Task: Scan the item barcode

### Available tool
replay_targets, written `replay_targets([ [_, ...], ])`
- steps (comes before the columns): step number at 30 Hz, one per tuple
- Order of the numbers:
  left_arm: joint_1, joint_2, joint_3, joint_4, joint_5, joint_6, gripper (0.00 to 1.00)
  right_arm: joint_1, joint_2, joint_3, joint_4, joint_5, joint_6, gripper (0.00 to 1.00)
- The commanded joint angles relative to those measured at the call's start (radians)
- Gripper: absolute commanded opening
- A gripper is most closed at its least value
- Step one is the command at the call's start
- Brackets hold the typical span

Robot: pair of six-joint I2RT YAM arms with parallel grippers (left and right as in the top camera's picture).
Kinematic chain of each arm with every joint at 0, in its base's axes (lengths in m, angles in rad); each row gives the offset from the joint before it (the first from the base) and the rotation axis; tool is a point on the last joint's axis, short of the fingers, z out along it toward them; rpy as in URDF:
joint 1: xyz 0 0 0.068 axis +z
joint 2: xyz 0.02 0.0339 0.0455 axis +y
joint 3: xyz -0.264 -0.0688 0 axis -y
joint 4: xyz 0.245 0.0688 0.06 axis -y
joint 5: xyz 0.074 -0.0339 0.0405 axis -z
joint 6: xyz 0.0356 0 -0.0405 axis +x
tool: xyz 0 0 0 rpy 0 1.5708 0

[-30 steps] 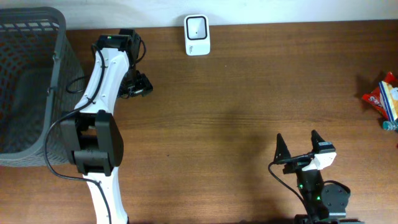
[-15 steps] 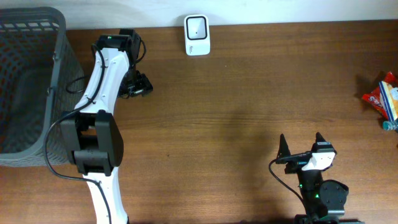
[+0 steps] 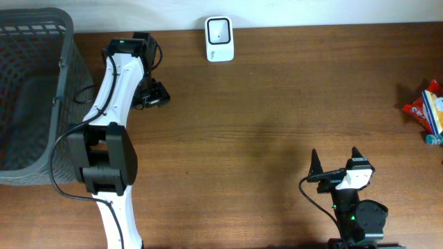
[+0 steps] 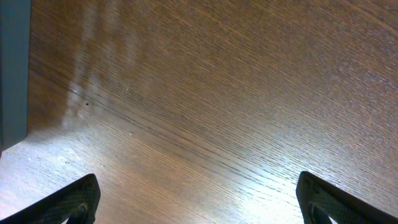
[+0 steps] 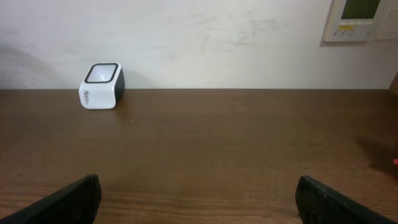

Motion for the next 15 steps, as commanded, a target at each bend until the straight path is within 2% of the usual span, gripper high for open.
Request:
replay_targets([
  [1,0.001,-0.017,-0.001,-0.001,-0.011,-0.003,0.99,-0.006,-0.009,-0.009,0.000,0.005,-0.008,0.99],
  [15,0.000,-0.023,-0.001,0.008,-0.010,-0.003,0.99,-0.006,-0.009,-0.009,0.000,0.005,-0.008,0.98],
])
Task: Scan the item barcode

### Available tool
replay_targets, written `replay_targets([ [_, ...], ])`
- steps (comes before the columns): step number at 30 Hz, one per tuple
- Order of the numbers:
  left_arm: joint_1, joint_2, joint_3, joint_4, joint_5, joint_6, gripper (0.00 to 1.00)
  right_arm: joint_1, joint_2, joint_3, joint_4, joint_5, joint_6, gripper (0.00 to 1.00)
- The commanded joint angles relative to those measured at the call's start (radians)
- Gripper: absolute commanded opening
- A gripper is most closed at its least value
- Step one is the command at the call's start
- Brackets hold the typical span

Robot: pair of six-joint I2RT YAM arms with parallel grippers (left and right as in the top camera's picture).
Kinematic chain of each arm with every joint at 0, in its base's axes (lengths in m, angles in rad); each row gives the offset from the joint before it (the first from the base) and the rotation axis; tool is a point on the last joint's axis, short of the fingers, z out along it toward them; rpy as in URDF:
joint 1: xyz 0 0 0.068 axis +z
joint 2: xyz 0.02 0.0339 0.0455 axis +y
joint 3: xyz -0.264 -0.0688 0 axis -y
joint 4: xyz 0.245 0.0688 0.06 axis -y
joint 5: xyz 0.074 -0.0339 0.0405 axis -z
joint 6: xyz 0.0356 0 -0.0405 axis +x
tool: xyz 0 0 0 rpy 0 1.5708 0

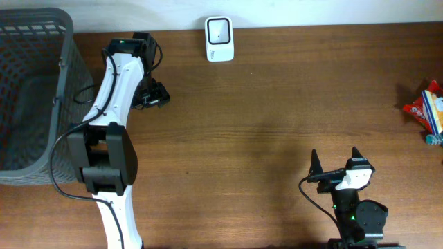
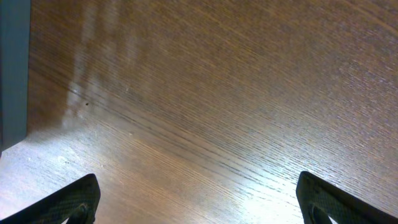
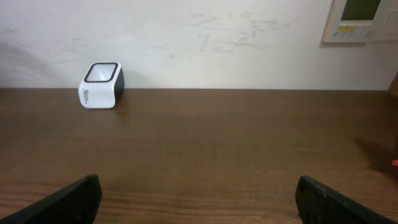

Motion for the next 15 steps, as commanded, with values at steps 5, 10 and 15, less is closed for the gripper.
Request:
replay_targets([
  [5,-0.028,-0.205,-0.123,0.134,-0.061,-0.002,0.99,-0.006,-0.009,-0.009,0.000,0.005,-0.002,0.98],
  [10,-0.117,-0.636,-0.576,0.445,-0.052,0.205,0.99,-0.006,-0.009,-0.009,0.000,0.005,-0.002,0.99],
  [15,-0.133,-1.007,-0.897,0.542,-0.067,0.340,0.99,-0.006,-0.009,-0.009,0.000,0.005,-0.002,0.98],
])
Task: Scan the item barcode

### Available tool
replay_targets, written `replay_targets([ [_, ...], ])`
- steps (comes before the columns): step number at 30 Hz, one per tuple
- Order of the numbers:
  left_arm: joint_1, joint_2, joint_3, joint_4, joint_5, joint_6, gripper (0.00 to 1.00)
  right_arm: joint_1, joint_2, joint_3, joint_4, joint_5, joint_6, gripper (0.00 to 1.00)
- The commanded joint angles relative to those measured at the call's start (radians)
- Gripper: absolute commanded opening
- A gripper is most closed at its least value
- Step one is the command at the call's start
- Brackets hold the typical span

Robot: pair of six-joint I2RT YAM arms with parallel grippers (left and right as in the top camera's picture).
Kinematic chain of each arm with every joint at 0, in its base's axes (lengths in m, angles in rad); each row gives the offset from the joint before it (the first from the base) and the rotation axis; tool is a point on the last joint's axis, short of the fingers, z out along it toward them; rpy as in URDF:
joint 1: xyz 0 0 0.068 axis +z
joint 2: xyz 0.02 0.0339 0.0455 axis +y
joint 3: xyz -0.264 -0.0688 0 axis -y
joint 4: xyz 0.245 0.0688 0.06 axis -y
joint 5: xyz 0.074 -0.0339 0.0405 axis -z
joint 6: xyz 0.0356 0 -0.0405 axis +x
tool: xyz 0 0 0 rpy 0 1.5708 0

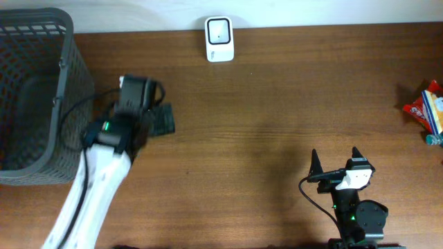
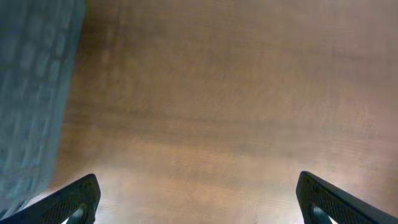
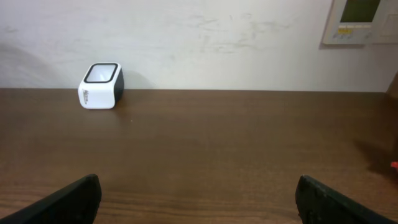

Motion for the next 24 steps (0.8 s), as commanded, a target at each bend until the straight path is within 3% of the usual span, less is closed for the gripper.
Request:
replay_targets([
  [1,0.008,-0.215,-0.193,0.064,-0.015,0.118,0.99,-0.006,-0.007,-0.009,-0.002,0.005,0.001,0.98],
  [3,0.008,-0.354,-0.319,0.146,0.013,0.240,0.99,-0.006,-0.007,-0.009,-0.002,0.005,0.001,0.98],
  [5,0.036,-0.611,-0.488,0.250,0.130,0.410,0.99,-0.006,-0.007,-0.009,-0.002,0.005,0.001,0.98],
  [9,0.061,-1.027,-0.638,0.255,0.155,0.412,0.99,-0.006,-0.007,-0.009,-0.002,0.005,0.001,0.99],
  [13,0.064,-1.112,-0.702,0.286,0.151,0.412,0.99,-0.006,-0.007,-0.009,-0.002,0.005,0.001,0.98],
  [24,0.208,-1.341,-1.088,0.689,0.152,0.396,0.99,-0.006,-0.007,-0.009,-0.002,0.005,0.001,0.98],
])
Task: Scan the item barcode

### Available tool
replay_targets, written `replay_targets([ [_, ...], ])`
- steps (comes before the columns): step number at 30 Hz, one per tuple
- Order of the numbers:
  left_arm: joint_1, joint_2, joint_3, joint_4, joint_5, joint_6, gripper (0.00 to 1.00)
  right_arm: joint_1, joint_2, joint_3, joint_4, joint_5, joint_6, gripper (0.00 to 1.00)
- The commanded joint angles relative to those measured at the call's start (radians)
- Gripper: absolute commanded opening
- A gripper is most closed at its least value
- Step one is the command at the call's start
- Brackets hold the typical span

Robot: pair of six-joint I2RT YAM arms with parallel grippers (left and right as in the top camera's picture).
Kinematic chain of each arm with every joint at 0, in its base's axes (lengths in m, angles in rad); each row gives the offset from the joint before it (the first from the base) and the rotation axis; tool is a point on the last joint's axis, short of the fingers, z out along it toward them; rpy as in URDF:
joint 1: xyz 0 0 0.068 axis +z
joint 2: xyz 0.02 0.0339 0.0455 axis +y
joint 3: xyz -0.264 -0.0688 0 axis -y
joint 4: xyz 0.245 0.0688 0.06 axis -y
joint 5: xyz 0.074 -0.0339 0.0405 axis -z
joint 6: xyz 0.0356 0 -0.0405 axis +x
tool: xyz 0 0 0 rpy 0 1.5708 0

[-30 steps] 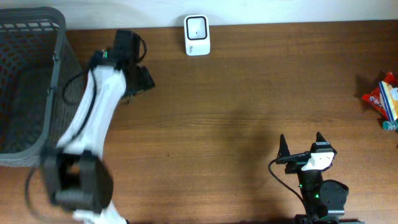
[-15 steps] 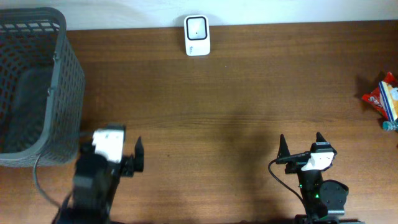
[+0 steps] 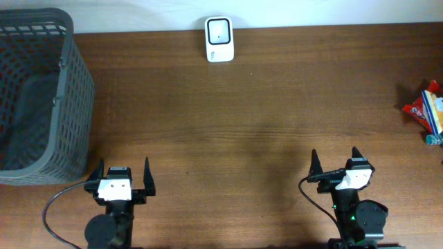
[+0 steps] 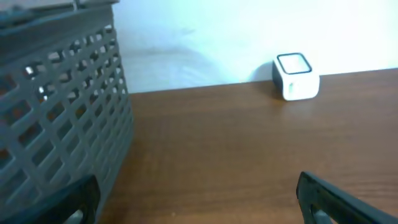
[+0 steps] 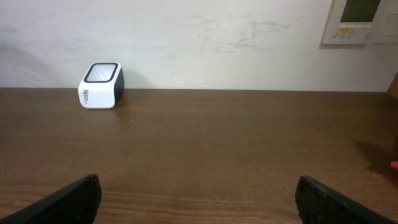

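A white barcode scanner [image 3: 219, 39] with a dark window stands at the table's far edge; it also shows as the scanner [image 4: 296, 76] in the left wrist view and the scanner [image 5: 101, 85] in the right wrist view. A red snack packet [image 3: 426, 111] lies at the far right edge. My left gripper [image 3: 118, 178] sits folded back at the near left, open and empty. My right gripper [image 3: 338, 162] rests at the near right, open and empty, far from the packet.
A tall grey mesh basket [image 3: 38, 97] fills the left end of the table, and the basket [image 4: 59, 118] looms close in the left wrist view. A wall panel [image 5: 360, 18] hangs at the back right. The brown table [image 3: 263, 117] spans the middle.
My left arm has gone from stretched over the table beside the basket to folded back at the near left edge, its camera now facing the scanner. The right arm has not moved.
My left arm reached far out beside the basket's upper right corner, open, and stayed there for two moments. Then it was drawn partway back along the basket. Now it rests at the near edge. The right gripper stayed open and still throughout.
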Motion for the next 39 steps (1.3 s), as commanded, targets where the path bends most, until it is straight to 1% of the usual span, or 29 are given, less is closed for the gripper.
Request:
replay_targets([
  [1,0.037,-0.030,-0.101,0.128,0.011,0.001,0.99,-0.006,-0.007,-0.009,-0.001,0.005,0.001,0.98],
  [5,0.054,-0.030,-0.184,0.279,0.007,0.002,0.99,-0.006,-0.007,-0.009,-0.001,0.005,0.001,0.98],
  [6,0.054,-0.030,-0.188,0.283,0.006,0.002,0.99,-0.006,-0.007,-0.009,-0.001,0.005,0.001,0.98],
  [9,0.066,-0.030,-0.187,0.275,-0.013,0.002,0.99,-0.006,-0.007,-0.009,-0.001,0.005,0.001,0.99],
  [11,0.083,-0.030,-0.187,0.210,-0.017,-0.005,0.99,-0.006,-0.007,-0.009,-0.001,0.005,0.001,0.98],
  [16,0.084,-0.030,-0.187,0.205,-0.021,-0.128,0.99,-0.006,-0.007,-0.009,-0.001,0.005,0.001,0.98],
  [27,0.084,-0.030,-0.187,0.201,0.002,-0.112,0.99,-0.006,-0.007,-0.009,-0.001,0.005,0.001,0.99],
  [30,0.084,-0.030,-0.186,0.197,0.011,-0.084,0.99,-0.006,-0.007,-0.009,-0.001,0.005,0.001,0.98],
  [39,0.084,-0.030,-0.186,0.201,0.010,-0.085,0.99,-0.006,-0.007,-0.009,-0.001,0.005,0.001,0.98],
])
